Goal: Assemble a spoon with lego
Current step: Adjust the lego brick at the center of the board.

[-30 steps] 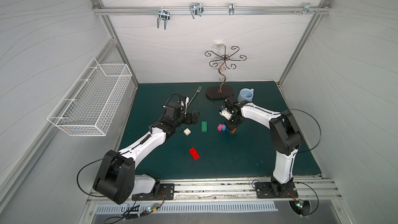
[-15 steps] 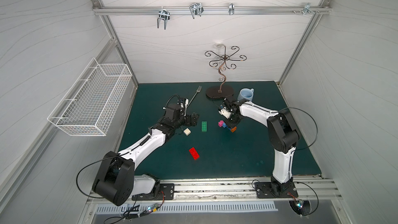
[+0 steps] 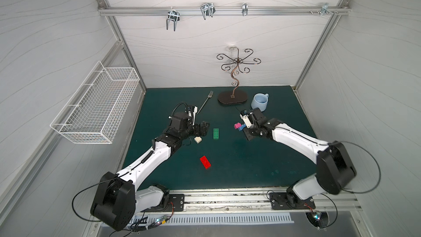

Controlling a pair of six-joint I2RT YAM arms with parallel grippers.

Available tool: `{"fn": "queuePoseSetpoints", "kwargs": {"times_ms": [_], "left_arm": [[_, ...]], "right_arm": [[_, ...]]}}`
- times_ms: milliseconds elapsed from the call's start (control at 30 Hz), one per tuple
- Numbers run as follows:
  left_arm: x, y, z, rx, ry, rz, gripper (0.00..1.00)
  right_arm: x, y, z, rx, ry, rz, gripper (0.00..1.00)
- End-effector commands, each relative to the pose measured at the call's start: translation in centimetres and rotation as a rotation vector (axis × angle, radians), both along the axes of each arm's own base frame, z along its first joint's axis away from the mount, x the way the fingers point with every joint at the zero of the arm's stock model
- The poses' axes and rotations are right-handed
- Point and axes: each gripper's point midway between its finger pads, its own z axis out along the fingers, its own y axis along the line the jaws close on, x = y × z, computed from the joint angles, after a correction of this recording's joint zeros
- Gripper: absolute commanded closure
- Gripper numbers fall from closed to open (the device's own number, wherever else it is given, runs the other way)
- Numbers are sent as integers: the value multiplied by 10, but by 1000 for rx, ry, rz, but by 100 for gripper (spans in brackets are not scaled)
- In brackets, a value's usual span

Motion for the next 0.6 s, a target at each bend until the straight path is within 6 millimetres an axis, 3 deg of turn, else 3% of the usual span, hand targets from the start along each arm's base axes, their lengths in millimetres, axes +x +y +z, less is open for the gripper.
{"fn": "queuePoseSetpoints", "kwargs": {"times_ms": [0, 67, 233, 433, 567], "left_arm": [[-10, -7, 7, -40, 2, -20, 0], [-17, -9, 7, -43, 9, -27, 0], [-35, -11, 7, -65, 11, -39, 0], [-35, -6, 15, -47, -36, -32, 0], [-31, -6, 12, -40, -43, -27, 0]], "right_arm": [[11, 13, 27, 253, -259, -98, 85], [11, 14, 33, 376, -376, -132, 85], [17, 18, 23, 432, -495, -161, 84], [22, 27, 8, 455, -689, -167, 87], [20, 41, -11, 390, -676, -161, 86]]}}
